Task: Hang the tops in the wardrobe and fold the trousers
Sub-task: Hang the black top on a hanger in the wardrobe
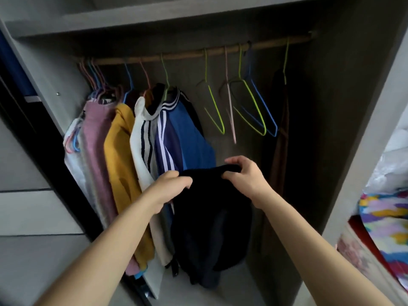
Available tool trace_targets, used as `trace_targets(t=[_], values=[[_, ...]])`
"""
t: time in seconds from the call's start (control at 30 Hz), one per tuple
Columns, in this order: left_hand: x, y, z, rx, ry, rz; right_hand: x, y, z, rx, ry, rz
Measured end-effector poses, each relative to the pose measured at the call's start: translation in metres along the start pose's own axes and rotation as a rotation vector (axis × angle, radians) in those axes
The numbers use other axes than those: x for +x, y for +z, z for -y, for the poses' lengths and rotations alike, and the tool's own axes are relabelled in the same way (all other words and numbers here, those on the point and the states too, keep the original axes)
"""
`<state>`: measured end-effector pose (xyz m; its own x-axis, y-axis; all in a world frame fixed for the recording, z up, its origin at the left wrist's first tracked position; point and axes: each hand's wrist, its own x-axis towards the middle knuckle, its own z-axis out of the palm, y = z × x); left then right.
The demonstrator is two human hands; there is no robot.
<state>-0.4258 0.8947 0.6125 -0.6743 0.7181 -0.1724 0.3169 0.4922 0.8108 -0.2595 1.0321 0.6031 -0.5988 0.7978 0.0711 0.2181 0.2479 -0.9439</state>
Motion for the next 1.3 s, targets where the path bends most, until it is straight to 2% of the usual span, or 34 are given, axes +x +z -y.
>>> trace_targets(t=[0.07,0.17,0.27,0.33,0.4,0.57,0.67,0.97,1.23,1.3], values=[[0.019,-0.006,-0.006,-0.147,0.076,-0.112,0.008,-0.006,0.018,-0.3,-0.14,-0.018],[0.046,-0.019,-0.016,-0.181,0.286,-0.27,0.021,-0.007,0.042,-0.621,-0.324,-0.112],[0.067,-0.032,-0.023,-0.177,0.41,-0.355,0.042,0.007,0.075,-0.589,-0.528,-0.371],[0.077,-0.038,-0.022,-0.223,0.442,-0.321,0.066,0.018,0.099,-0.592,-0.586,-0.457],[0.085,-0.04,-0.019,-0.23,0.463,-0.259,0.094,0.028,0.117,-0.687,-0.536,-0.462],[0.092,-0.052,-0.013,-0.222,0.495,-0.186,0.142,0.051,0.131,-0.885,-0.19,-0.361],[0.096,-0.062,-0.007,-0.244,0.51,-0.157,0.156,0.057,0.132,-0.775,-0.084,-0.306],[0.105,-0.071,0.0,-0.268,0.465,-0.234,0.161,0.086,0.134,-0.11,0.042,-0.145],[0.108,-0.085,0.016,-0.317,0.359,-0.25,0.165,0.106,0.12,0.314,0.114,-0.135],[0.107,-0.086,0.018,-0.313,0.349,-0.245,0.163,0.106,0.118,0.309,0.095,-0.178]])
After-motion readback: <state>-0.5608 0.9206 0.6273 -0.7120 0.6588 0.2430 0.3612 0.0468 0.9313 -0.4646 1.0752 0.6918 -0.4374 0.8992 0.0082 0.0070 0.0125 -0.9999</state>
